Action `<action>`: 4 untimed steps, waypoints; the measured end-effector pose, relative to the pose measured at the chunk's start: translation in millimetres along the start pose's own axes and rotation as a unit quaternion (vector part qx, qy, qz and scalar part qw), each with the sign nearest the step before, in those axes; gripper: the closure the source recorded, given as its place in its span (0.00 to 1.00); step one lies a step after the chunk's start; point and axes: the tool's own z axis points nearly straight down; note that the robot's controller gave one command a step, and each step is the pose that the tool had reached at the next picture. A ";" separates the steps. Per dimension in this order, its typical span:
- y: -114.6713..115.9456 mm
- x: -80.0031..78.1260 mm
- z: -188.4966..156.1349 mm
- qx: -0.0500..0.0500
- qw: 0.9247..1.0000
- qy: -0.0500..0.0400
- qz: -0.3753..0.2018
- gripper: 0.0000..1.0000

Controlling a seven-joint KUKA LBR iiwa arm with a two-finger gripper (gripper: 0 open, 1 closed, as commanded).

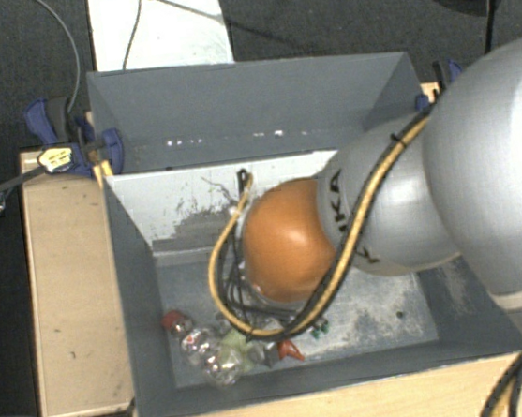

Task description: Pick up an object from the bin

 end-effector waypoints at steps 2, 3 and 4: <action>0.1 -0.1 -0.1 0.000 1.000 0.001 0.004 1.00; 0.1 -0.1 -0.1 0.000 1.000 0.001 0.006 1.00; 0.0 -0.2 -0.2 0.000 1.000 0.001 0.005 1.00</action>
Offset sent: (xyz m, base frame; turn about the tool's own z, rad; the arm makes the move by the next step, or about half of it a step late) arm 0.0000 0.0000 0.0000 0.0000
